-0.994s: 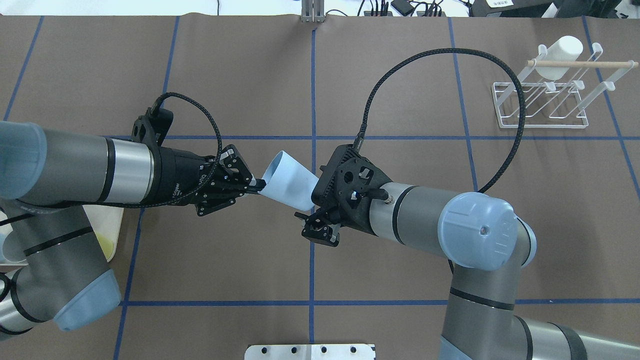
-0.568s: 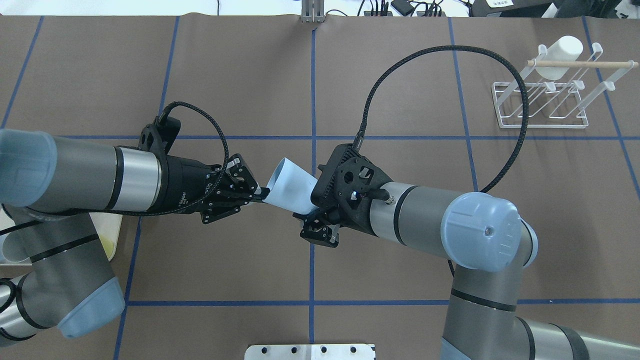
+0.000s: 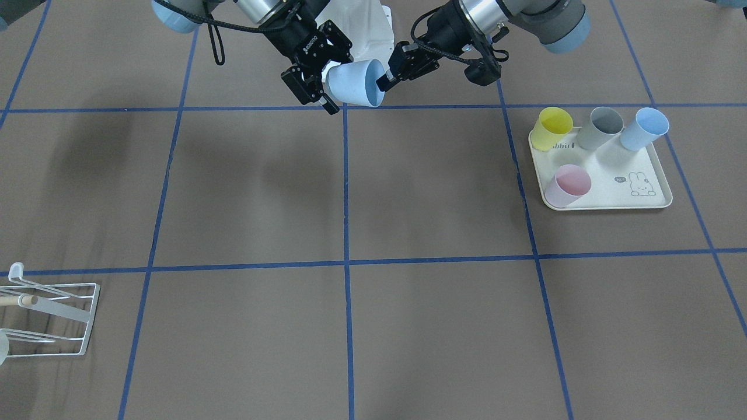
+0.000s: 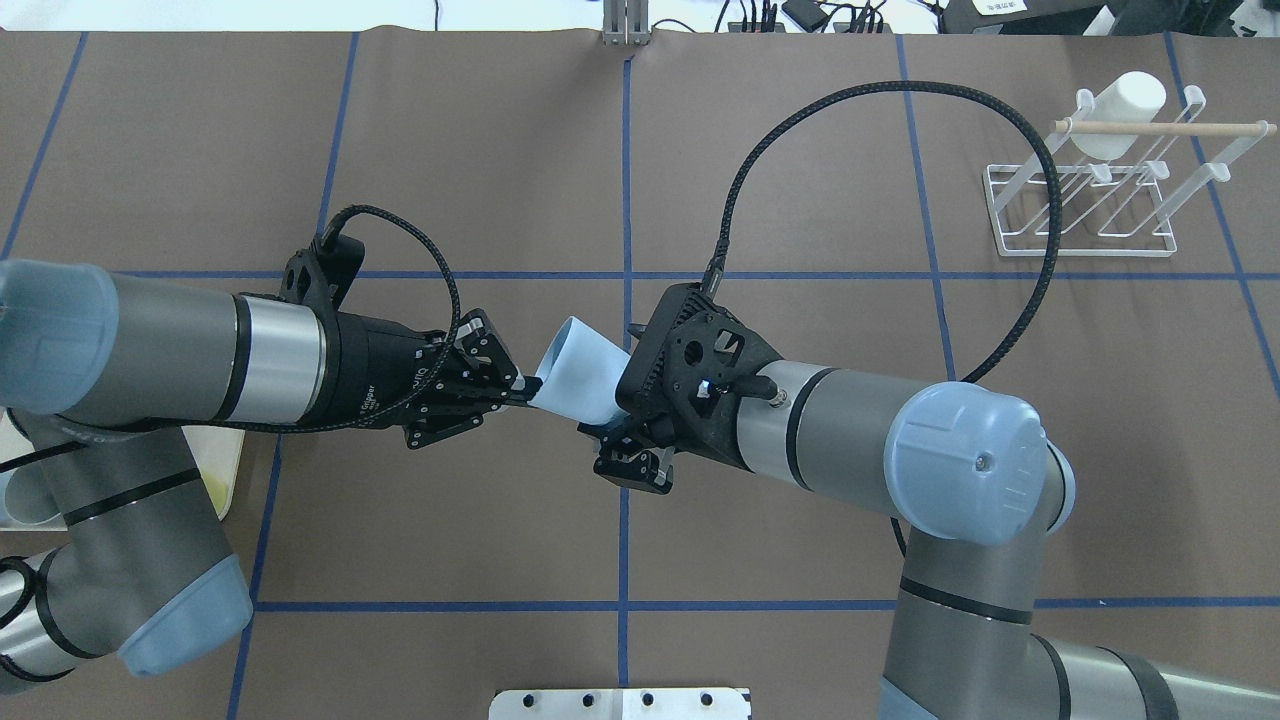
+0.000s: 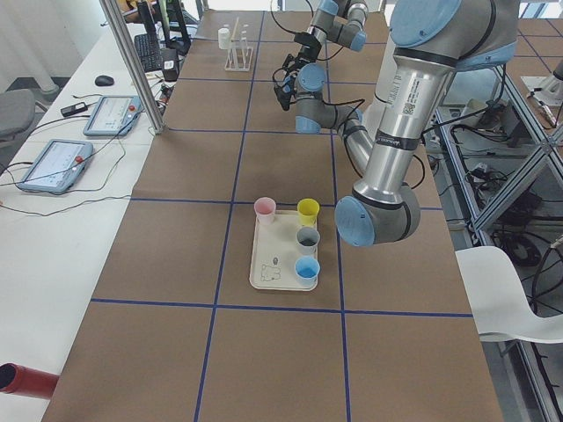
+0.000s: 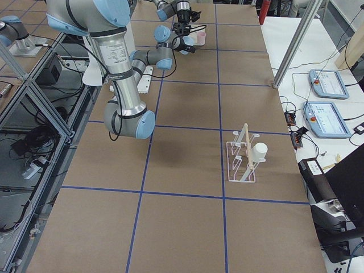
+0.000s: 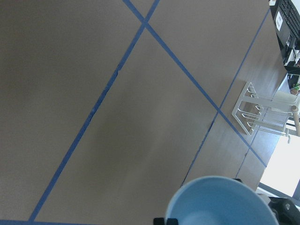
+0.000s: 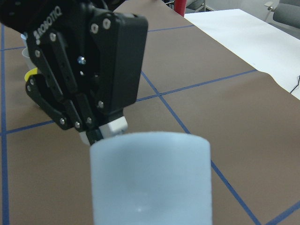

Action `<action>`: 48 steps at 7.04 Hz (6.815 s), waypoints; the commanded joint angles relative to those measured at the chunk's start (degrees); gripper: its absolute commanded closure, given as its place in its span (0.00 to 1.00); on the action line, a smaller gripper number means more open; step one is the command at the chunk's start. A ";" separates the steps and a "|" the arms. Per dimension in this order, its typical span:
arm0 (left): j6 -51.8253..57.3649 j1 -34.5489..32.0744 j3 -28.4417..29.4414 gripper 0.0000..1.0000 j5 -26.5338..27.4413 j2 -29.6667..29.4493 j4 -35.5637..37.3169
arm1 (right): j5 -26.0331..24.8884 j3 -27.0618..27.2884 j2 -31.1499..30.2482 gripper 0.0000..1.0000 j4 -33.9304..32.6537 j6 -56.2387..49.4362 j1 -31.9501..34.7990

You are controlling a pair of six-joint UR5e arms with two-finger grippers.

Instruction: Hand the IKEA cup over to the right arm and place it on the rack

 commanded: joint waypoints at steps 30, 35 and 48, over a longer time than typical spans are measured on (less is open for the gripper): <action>42.45 -15.21 0.05 0.00 -13.82 12.90 0.09 | -1.48 -11.59 -15.17 0.98 -24.73 -82.75 48.04; 42.28 -15.29 -0.38 0.00 -13.82 13.08 0.00 | -4.66 -19.90 -13.37 0.98 -18.84 -93.56 47.86; 42.10 -15.12 0.05 0.00 -13.39 13.08 -0.09 | -10.63 -33.28 -7.11 0.95 -9.34 -97.61 47.77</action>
